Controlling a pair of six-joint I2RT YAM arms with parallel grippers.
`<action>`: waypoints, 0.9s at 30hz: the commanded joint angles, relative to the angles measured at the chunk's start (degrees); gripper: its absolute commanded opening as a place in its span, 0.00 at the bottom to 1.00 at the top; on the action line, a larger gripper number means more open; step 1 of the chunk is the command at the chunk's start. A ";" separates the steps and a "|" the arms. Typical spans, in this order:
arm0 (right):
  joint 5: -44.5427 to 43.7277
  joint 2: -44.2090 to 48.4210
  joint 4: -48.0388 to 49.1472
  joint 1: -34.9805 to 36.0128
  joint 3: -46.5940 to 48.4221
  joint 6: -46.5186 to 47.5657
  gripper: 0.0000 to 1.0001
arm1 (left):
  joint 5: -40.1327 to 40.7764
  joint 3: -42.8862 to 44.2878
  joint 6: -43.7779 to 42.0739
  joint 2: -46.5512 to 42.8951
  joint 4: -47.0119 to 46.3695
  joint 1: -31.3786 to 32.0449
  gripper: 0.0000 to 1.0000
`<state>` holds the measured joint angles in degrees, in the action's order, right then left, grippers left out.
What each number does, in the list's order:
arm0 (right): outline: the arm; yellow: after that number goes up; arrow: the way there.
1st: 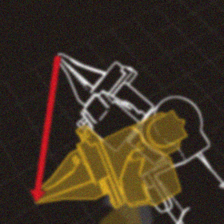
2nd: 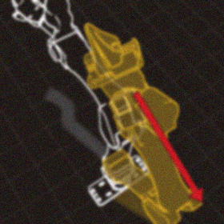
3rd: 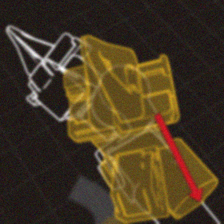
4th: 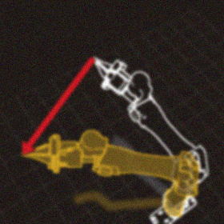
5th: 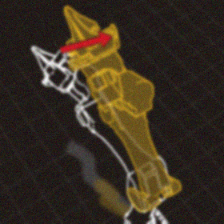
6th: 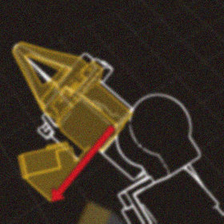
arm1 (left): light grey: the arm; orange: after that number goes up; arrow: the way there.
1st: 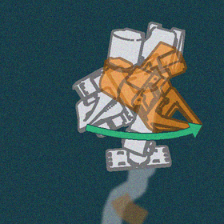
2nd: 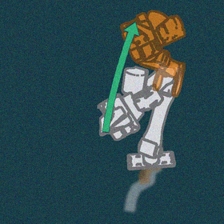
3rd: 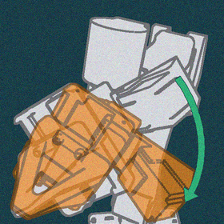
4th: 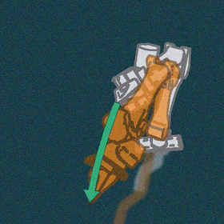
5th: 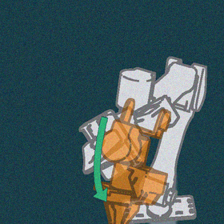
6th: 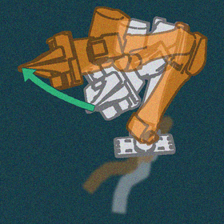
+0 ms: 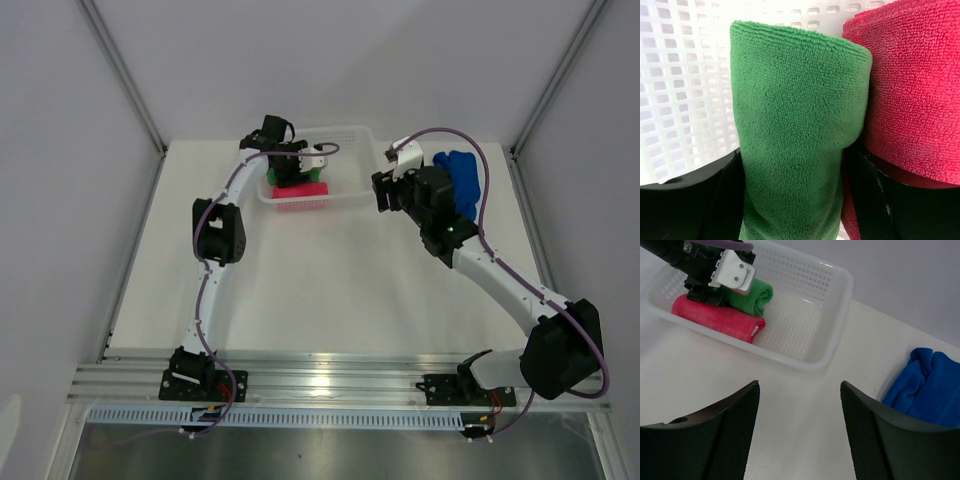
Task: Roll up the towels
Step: Place the rolled towel into the container
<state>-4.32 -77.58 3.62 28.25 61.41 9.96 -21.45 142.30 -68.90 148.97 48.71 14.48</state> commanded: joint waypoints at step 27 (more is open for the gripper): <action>-5.53 9.11 -2.39 -0.39 0.91 2.26 0.69 | -0.96 0.96 1.05 -0.96 -1.95 -0.42 0.56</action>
<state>-8.60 -70.48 0.78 28.10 61.41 12.08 -21.19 141.05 -67.99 148.97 43.44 14.44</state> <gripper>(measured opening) 0.692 0.559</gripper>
